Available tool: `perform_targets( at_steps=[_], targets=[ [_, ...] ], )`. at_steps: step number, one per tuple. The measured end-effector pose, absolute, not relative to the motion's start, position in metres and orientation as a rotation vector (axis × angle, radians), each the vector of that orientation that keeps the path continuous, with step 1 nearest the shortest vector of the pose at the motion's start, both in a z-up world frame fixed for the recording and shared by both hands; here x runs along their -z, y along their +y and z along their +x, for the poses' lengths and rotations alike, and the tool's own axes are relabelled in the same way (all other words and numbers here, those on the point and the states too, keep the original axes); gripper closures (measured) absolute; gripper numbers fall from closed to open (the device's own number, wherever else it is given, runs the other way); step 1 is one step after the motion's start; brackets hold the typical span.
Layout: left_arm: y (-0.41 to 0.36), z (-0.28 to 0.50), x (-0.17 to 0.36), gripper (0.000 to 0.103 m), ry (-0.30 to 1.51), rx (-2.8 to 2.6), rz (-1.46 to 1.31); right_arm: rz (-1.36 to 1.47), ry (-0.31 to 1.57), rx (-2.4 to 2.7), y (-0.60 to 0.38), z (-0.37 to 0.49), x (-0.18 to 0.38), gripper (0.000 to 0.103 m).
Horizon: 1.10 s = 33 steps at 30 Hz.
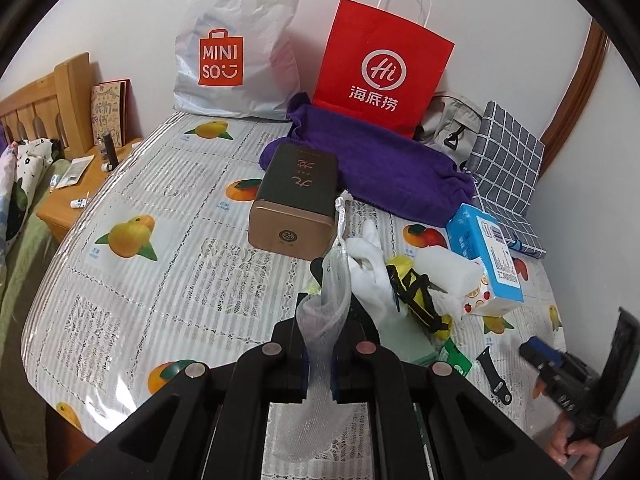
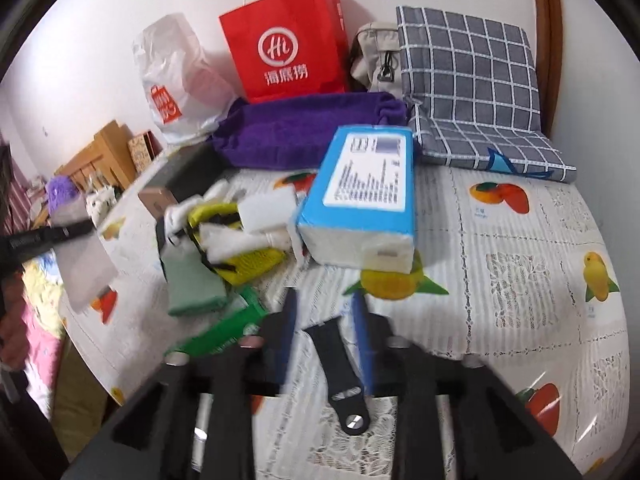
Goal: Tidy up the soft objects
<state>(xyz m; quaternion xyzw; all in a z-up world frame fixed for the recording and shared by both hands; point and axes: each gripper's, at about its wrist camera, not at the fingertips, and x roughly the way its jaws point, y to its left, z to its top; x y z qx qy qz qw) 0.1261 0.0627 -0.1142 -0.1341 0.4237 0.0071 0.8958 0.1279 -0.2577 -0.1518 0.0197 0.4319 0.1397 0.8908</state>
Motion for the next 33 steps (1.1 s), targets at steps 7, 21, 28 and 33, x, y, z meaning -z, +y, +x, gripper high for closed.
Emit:
perform_targets(
  at_steps=[7, 21, 28, 33],
  targets=[
    [0.059, 0.127, 0.119, 0.096, 0.894, -0.003, -0.266, 0.005, 1.01, -0.333, -0.252, 0.133, 0.196, 0.071],
    [0.046, 0.13, 0.113, 0.096, 0.9, 0.033, -0.251, 0.06, 1.013, -0.328, -0.259, 0.132, 0.195, 0.082],
    [0.044, 0.122, 0.1, 0.096, 0.877, 0.031, -0.244, 0.161, 0.95, -0.357, -0.262, 0.13, 0.146, 0.099],
    [0.041, 0.116, 0.089, 0.096, 0.855, 0.044, -0.23, 0.126, 0.9, -0.348, -0.254, 0.133, 0.116, 0.1]
  ],
)
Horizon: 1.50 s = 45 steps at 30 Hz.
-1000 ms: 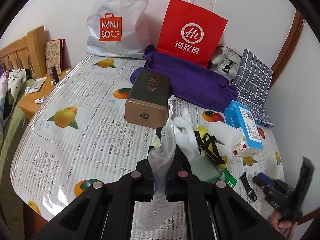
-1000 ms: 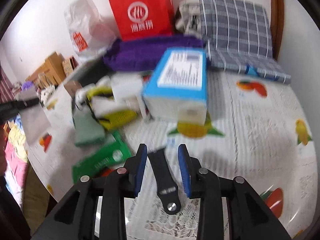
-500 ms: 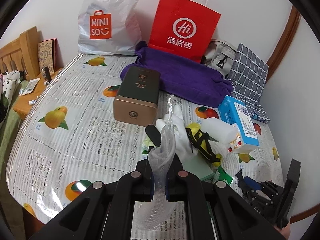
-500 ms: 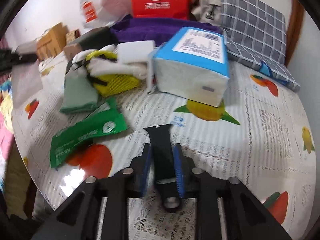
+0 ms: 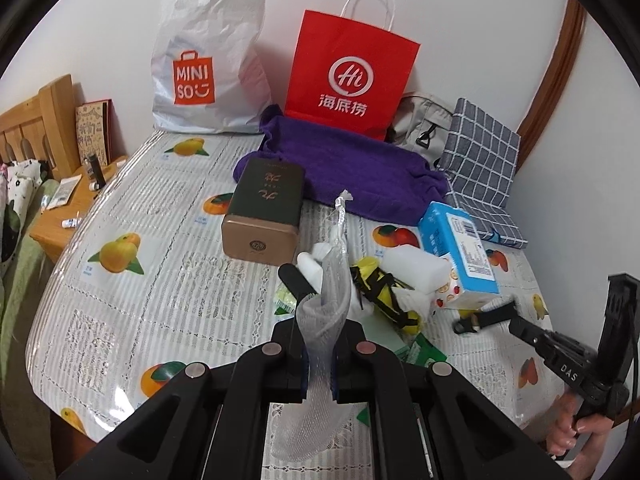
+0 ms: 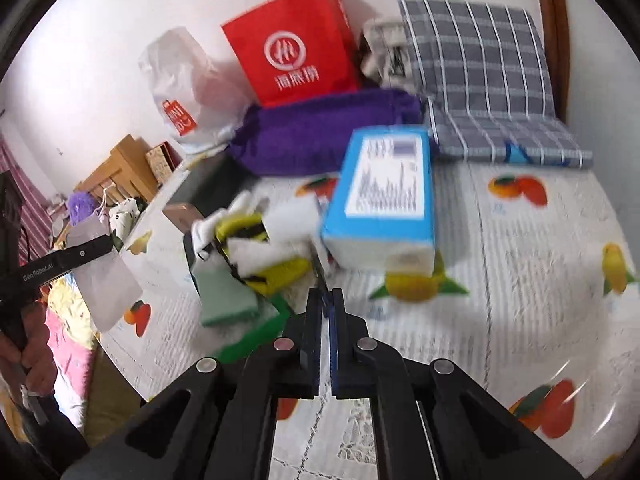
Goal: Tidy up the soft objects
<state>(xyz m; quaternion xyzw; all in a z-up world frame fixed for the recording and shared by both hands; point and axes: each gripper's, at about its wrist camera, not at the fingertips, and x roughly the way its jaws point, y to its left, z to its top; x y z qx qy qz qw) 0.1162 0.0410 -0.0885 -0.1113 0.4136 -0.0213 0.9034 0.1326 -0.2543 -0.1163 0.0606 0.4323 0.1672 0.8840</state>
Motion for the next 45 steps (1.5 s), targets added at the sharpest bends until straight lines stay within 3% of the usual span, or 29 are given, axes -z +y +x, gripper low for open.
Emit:
perform_targets(
  at_steps=[10, 11, 13, 15, 17, 19, 28, 30, 32, 34, 35, 45],
  targets=[
    [0.043, 0.115, 0.089, 0.096, 0.865, 0.03, -0.222, 0.099, 0.965, -0.317, -0.268, 0.123, 0.161, 0.095],
    [0.043, 0.115, 0.09, 0.096, 0.866, 0.032, -0.221, 0.093, 0.963, -0.315, -0.27, 0.122, 0.164, 0.091],
    [0.042, 0.117, 0.091, 0.096, 0.87, 0.034, -0.216, 0.067, 0.958, -0.3, -0.273, 0.122, 0.169, 0.062],
    [0.042, 0.12, 0.093, 0.096, 0.875, 0.035, -0.217, 0.02, 0.943, -0.28, -0.273, 0.124, 0.172, 0.051],
    [0.041, 0.123, 0.095, 0.096, 0.88, 0.035, -0.219, -0.034, 0.936, -0.288, -0.272, 0.129, 0.177, 0.049],
    [0.041, 0.126, 0.098, 0.096, 0.888, 0.035, -0.215, -0.07, 0.924, -0.289, -0.271, 0.135, 0.181, 0.037],
    [0.038, 0.137, 0.11, 0.096, 0.917, 0.033, -0.205, -0.283, 0.901, -0.358, -0.24, 0.147, 0.206, 0.031],
    [0.039, 0.139, 0.112, 0.096, 0.922, 0.031, -0.212, -0.237, 0.935, -0.364, -0.245, 0.153, 0.206, 0.032],
    [0.04, 0.141, 0.116, 0.096, 0.928, 0.029, -0.218, -0.189, 0.946, -0.342, -0.252, 0.161, 0.204, 0.045],
    [0.039, 0.142, 0.118, 0.096, 0.935, 0.033, -0.219, -0.148, 0.954, -0.296, -0.26, 0.167, 0.202, 0.081],
    [0.039, 0.143, 0.119, 0.096, 0.937, 0.035, -0.217, -0.121, 0.971, -0.298, -0.263, 0.17, 0.201, 0.087],
    [0.047, 0.143, 0.12, 0.096, 0.933, 0.034, -0.233, -0.021, 0.985, -0.295, -0.265, 0.164, 0.19, 0.095]
  ],
)
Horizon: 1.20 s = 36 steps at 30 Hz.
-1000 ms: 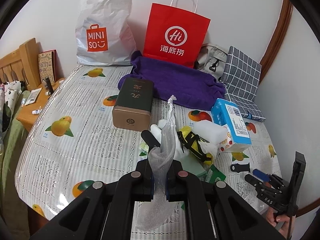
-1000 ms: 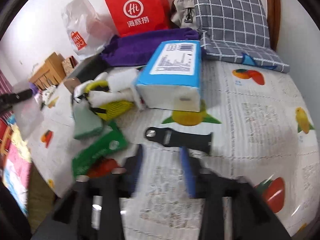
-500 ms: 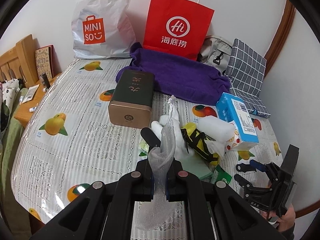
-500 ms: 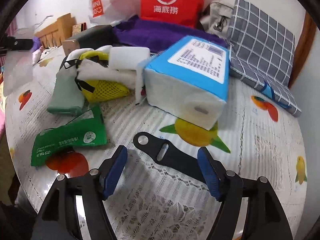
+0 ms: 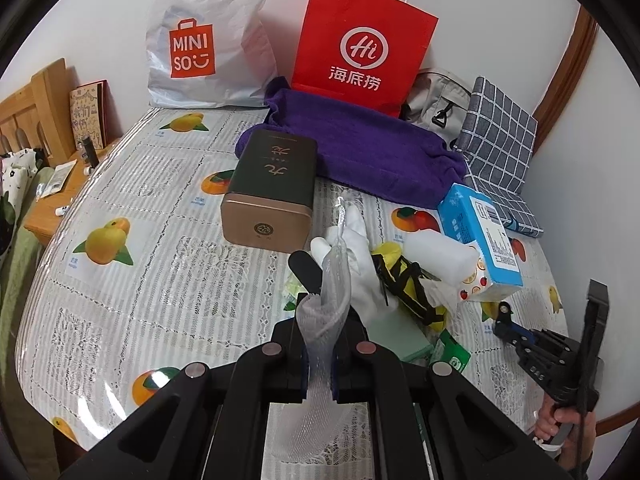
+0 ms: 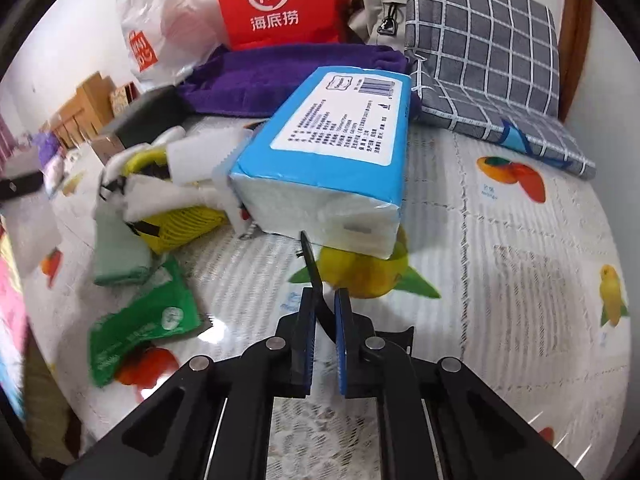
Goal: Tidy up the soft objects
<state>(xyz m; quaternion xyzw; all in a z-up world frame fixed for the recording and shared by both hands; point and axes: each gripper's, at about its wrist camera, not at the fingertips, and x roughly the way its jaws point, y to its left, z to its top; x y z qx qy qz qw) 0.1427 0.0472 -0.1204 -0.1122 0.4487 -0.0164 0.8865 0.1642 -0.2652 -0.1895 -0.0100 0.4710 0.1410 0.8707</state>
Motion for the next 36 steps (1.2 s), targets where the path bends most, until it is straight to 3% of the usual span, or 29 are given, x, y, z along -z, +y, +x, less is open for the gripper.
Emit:
perform_targets(
  at_steps=[20, 36],
  targets=[
    [0.064, 0.156, 0.097, 0.096, 0.889, 0.029, -0.235, -0.003, 0.875, -0.305, -0.251, 0.157, 0.117, 0.1],
    [0.053, 0.213, 0.06, 0.096, 0.836, 0.03, -0.185, 0.033, 0.792, -0.323, -0.233, 0.222, 0.061, 0.1]
  ],
)
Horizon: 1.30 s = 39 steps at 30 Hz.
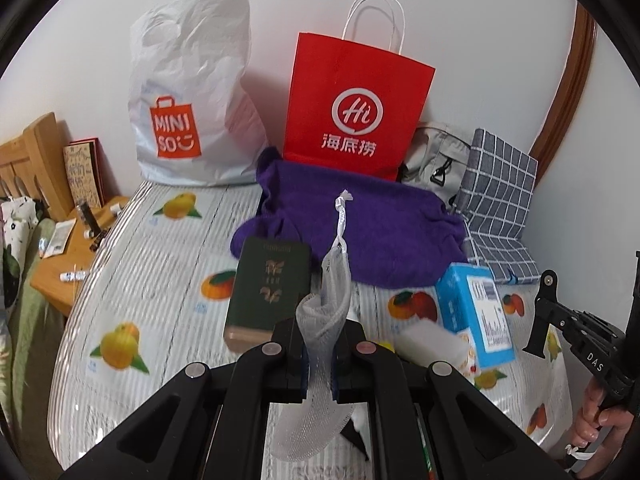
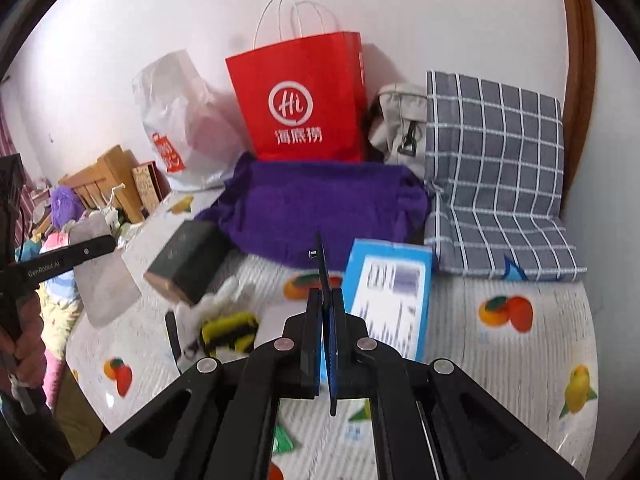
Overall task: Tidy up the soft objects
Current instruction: 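Carry the strap in the right tool while the left tool carries the mesh bag onto the purple towel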
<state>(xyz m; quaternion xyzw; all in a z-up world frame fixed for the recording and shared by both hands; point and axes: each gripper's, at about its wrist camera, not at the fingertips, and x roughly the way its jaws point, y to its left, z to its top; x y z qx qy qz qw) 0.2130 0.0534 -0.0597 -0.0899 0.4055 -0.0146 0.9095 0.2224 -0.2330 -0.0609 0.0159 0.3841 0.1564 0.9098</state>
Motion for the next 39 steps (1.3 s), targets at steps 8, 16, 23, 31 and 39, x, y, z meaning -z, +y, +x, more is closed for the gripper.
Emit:
perform_targets(
  at_steps=[8, 16, 23, 31, 39],
  targets=[
    [0.061, 0.256, 0.052, 0.096, 0.829, 0.06, -0.236, 0.042, 0.777, -0.323, -0.226, 0.261, 0.051, 0.1],
    [0.061, 0.296, 0.054, 0.096, 0.817, 0.089, -0.275, 0.053, 0.782, -0.315, -0.22, 0.31, 0.053, 0.1],
    [0.052, 0.334, 0.059, 0.096, 0.832, 0.096, -0.265, 0.075, 0.806, -0.321, -0.216, 0.352, 0.065, 0.1],
    [0.038, 0.383, 0.076, 0.096, 0.867, 0.098, -0.225, 0.105, 0.826, -0.314, -0.218, 0.402, 0.079, 0.1],
    [0.031, 0.422, 0.098, 0.096, 0.914, 0.085, -0.219, 0.134, 0.882, -0.327, -0.221, 0.442, 0.104, 0.1]
  ],
)
